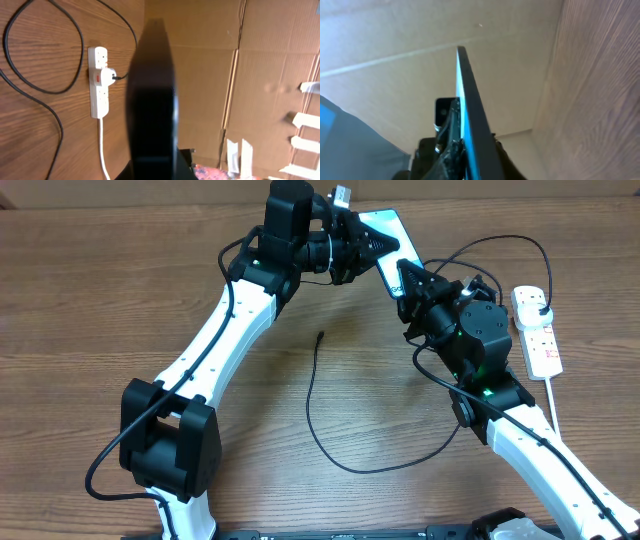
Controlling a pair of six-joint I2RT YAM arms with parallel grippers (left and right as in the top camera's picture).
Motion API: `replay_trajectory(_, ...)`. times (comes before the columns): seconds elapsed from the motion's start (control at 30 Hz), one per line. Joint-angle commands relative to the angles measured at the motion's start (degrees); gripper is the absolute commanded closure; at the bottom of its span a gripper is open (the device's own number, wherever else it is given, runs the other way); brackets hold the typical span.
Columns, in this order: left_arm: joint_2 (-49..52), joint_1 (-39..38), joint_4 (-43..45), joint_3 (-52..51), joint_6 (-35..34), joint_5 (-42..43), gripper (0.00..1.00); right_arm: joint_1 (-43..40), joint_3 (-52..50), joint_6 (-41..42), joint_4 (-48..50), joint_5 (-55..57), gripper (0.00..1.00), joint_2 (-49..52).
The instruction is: Plug charger to phone and switch on socket
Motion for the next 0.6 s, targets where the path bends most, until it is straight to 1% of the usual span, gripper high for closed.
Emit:
replay_trajectory(0.0,0.0,0.1,-0.3,0.3,5.6,0.4,0.96,0.3,1.3,-2.4,0.2,-1.4,0.78,0.4)
replay_trajectory(0.07,0.0,0.8,-2.1,0.3,7.2,0.3,0.96,0.3,1.3,-2.4,-0.7,-1.4,0.73,0.4)
replay_trajectory(0.17,0.0,2.2,-5.5,0.3,12.0,0.2,0.96,0.2,1.3,-2.4,-3.1,-1.3,0.65,0.4)
replay_trajectory(0.33,0.0,5.3,-11.7,0.3,23.2,0.3,0.96,0.1,1.3,-3.3,-7.6,-1.3,0.57,0.4)
replay_trajectory(0.43,0.0,7.4,-17.2,0.3,31.3,0.3,0.96,-0.7,1.3,-7.5,-11.5,-1.4,0.51,0.4)
replay_trajectory(0.5,0.0,9.3,-21.7,0.3,37.1,0.2,0.96,-1.7,1.3,-10.7,-15.4,-1.4,0.49,0.4)
replay_trajectory(0.57,0.0,10.4,-24.0,0.3,40.3,0.2,0.96,-2.3,1.3,-13.4,-18.1,-1.4,0.49,0.4)
